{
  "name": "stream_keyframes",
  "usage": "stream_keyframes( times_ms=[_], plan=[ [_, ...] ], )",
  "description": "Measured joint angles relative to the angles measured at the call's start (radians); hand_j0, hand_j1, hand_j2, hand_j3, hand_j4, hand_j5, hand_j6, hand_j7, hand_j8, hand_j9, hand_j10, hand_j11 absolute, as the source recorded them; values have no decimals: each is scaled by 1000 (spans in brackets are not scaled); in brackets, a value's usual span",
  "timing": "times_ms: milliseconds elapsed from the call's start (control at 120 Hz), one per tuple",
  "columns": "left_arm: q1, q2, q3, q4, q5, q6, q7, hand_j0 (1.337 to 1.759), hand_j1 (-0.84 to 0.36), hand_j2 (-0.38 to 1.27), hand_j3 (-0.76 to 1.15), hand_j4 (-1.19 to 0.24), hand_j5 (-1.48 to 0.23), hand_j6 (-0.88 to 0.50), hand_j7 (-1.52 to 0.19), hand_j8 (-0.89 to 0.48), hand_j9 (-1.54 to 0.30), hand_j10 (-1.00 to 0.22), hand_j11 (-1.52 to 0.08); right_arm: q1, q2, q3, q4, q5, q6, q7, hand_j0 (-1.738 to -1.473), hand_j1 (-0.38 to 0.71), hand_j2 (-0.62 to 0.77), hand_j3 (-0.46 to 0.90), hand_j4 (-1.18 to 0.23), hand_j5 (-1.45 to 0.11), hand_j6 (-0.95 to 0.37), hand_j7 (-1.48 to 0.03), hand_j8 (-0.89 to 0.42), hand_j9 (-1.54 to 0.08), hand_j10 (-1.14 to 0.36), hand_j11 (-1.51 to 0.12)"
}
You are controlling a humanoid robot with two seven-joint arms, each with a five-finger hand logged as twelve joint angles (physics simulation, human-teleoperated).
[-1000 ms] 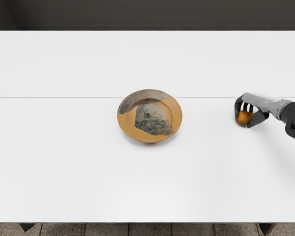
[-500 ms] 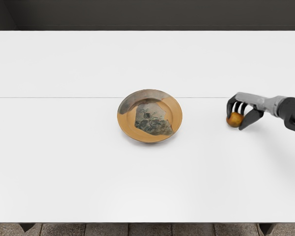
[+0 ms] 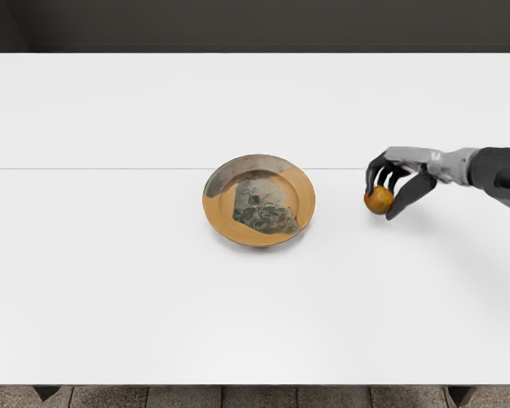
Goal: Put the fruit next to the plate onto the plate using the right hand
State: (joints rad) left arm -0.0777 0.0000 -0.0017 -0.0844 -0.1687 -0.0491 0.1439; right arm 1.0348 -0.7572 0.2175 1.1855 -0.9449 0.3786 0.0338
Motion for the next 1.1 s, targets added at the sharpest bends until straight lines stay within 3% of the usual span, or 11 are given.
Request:
stream_keyframes(
  times_ms=[758,892,900,925,1100],
  plan=[
    [0,0,0,0,0,0,0,1658,325,4,0,-21,-27,-21,-26,-21,-26,-21,-26,77,198,0,-4,119,-3,-18,-1657,303,310,1,-720,-1148,-399,-1067,-431,-1114,-597,-1114],
    [0,0,0,0,0,0,0,1658,325,4,0,-21,-26,-21,-26,-21,-26,-21,-26,86,238,1,-10,120,-16,-21,-1655,276,280,2,-712,-1134,-403,-1068,-460,-1113,-641,-1123],
    [0,0,0,0,0,0,0,1658,325,4,0,-21,-26,-21,-26,-21,-26,-21,-26,87,240,1,-10,120,-18,-21,-1654,273,284,-5,-724,-1120,-452,-1068,-466,-1101,-658,-1110],
    [0,0,0,0,0,0,0,1658,325,4,0,-21,-26,-21,-26,-21,-26,-21,-26,87,244,3,-11,120,-21,-22,-1655,271,279,2,-730,-1124,-406,-1068,-465,-1109,-659,-1117],
    [0,0,0,0,0,0,0,1658,325,4,0,-21,-27,-21,-26,-21,-26,-21,-26,93,307,5,-35,120,-34,-36,-1655,274,285,1,-728,-1121,-419,-1070,-466,-1107,-690,-1110]
  ],
)
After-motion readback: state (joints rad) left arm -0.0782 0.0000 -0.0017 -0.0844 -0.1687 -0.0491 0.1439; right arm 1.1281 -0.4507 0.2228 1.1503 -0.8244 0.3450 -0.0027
